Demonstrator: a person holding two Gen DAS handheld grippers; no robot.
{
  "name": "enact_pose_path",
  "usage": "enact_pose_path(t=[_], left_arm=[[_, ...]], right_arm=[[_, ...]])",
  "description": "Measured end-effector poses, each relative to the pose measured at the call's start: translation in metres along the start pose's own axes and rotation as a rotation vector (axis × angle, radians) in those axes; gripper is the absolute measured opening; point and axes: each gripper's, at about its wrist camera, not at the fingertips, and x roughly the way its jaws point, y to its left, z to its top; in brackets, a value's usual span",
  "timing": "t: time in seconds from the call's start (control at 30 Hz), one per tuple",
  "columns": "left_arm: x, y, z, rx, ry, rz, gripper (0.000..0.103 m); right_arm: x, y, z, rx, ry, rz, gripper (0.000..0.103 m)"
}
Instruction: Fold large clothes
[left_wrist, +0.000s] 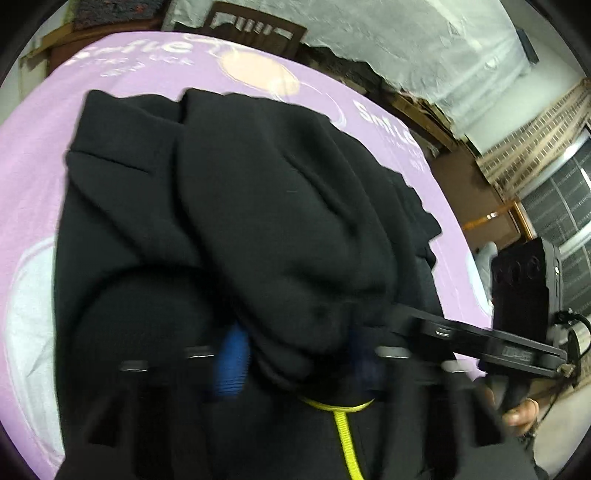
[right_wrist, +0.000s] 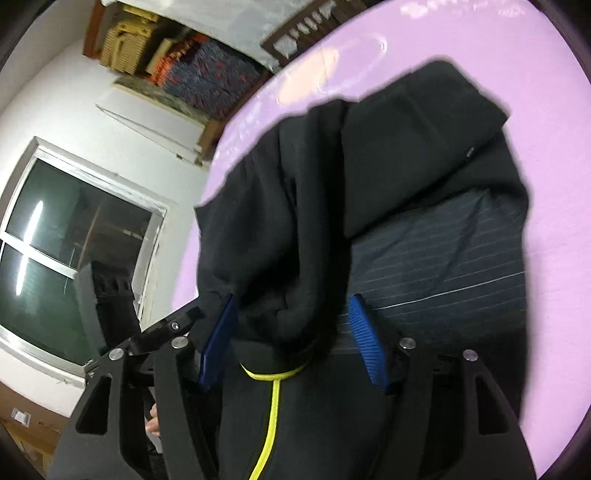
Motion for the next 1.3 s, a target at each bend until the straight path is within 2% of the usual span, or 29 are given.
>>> enact_pose_path(t=[0.03,0.07,0.1,0.27,0.37,0.53,0.57,0.67,0.73,0.83,0.9,0.93,0.97,1.03,1.1,1.2,1.3], left_arm=[[-0.003,-0.004,0.001,0.009,-0.013,0.018,0.033],[-0.008,-0.008,0.004,0.018,-0.029,0.024,0.03],[-0.013,-0.011,0.006,0.02,-0.042,0.019,0.03],[-0.047,-0.042,0.006,0.04,-0.14,-0.049,0.03],[-0.034,-0.042,-0.011,0.008,-0.098,-0.067,0.03],[0.004,-0.019,-0.031,-0.046,0.002,0.009,0.033],[0.004,-0.016,-0.032,-0.045,-0.008,0.005,0.033],[0.002,-0.013,-0.03,-0.028,-0.024,0.025,0.039],[0.0,-0.015,-0.031,-0.005,-0.034,0.051,0.043],[-0.012,-0.016,-0.032,0.005,-0.066,0.102,0.057],[-0.029,-0.019,-0.035,0.021,-0.1,0.111,0.058],[-0.037,-0.02,-0.035,0.033,-0.118,0.123,0.06],[-0.047,-0.022,-0.036,0.051,-0.149,0.164,0.06],[-0.06,-0.027,-0.032,0.075,-0.205,0.237,0.06],[-0.07,-0.032,-0.019,0.089,-0.241,0.234,0.06],[-0.061,-0.052,0.004,0.127,-0.245,0.172,0.06],[-0.033,-0.063,0.018,0.172,-0.222,0.203,0.06]], right_arm=[[0.005,0.0,0.0,-0.006,0.007,0.002,0.044],[0.01,0.003,0.0,-0.022,0.019,-0.005,0.022],[0.009,0.006,0.003,-0.033,0.011,-0.014,0.018],[-0.026,0.037,0.023,-0.149,-0.101,-0.015,0.015],[-0.054,0.054,0.027,-0.222,-0.16,-0.012,0.015],[-0.049,0.032,0.003,-0.242,-0.111,-0.09,0.015],[-0.042,0.022,-0.002,-0.232,-0.092,-0.111,0.014],[-0.023,-0.001,-0.008,-0.164,-0.047,-0.09,0.014],[-0.019,-0.009,-0.008,-0.155,-0.045,-0.094,0.014],[-0.014,-0.02,-0.005,-0.117,-0.032,-0.087,0.016],[-0.015,-0.023,-0.004,-0.1,-0.027,-0.068,0.016],[-0.02,-0.023,-0.003,-0.096,-0.03,-0.064,0.02],[-0.025,-0.023,-0.003,-0.097,-0.038,-0.06,0.028],[-0.041,-0.018,-0.002,-0.11,-0.085,-0.058,0.036],[-0.058,-0.013,0.0,-0.128,-0.147,-0.056,0.035],[-0.072,0.007,0.013,-0.156,-0.214,-0.006,0.033],[-0.057,0.031,0.033,-0.182,-0.183,0.053,0.023]])
